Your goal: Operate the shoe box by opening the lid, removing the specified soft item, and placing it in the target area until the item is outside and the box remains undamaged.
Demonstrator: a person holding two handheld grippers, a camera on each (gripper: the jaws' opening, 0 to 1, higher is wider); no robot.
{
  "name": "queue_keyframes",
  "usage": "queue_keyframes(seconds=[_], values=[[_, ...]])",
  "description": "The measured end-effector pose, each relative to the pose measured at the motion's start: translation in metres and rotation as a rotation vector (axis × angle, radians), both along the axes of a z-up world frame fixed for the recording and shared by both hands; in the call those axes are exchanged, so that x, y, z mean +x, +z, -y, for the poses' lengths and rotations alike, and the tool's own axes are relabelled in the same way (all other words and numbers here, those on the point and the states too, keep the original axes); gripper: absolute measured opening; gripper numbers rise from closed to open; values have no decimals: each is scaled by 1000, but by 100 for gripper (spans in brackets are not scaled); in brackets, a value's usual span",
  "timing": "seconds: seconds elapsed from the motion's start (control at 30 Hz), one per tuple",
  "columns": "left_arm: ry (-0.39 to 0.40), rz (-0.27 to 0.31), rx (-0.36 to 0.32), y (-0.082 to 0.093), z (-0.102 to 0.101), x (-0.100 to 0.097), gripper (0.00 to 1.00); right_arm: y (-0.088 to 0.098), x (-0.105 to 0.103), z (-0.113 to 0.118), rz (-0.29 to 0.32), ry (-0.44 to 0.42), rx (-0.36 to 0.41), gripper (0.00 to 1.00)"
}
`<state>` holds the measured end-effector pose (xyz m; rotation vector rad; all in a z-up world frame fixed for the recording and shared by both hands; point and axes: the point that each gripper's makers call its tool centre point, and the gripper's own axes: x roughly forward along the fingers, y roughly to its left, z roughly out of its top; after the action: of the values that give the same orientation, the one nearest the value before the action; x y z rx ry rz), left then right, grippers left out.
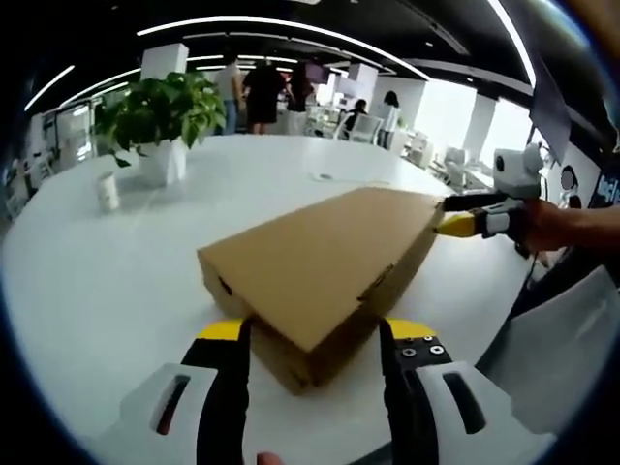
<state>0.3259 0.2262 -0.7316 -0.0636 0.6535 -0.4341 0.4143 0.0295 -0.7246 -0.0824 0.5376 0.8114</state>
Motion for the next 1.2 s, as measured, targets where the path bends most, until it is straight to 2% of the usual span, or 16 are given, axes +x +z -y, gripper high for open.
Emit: queue_keyframes(seconds=[0.3,0.5,0.77,0.93,1.2], values=[[-31,40,28,13,-3,4,54,24,10,-5,50,0,23,61],[-23,62,45,19,-9,9,48,35,15,-7,63,-11,53,61],[8,94,58,28,-15,17,42,51,24,-10,90,-10,76,61],[18,121,118,32,-21,21,37,58,28,-13,107,-2,70,61],[72,140,124,37,-29,30,32,66,35,-17,131,8,65,61]])
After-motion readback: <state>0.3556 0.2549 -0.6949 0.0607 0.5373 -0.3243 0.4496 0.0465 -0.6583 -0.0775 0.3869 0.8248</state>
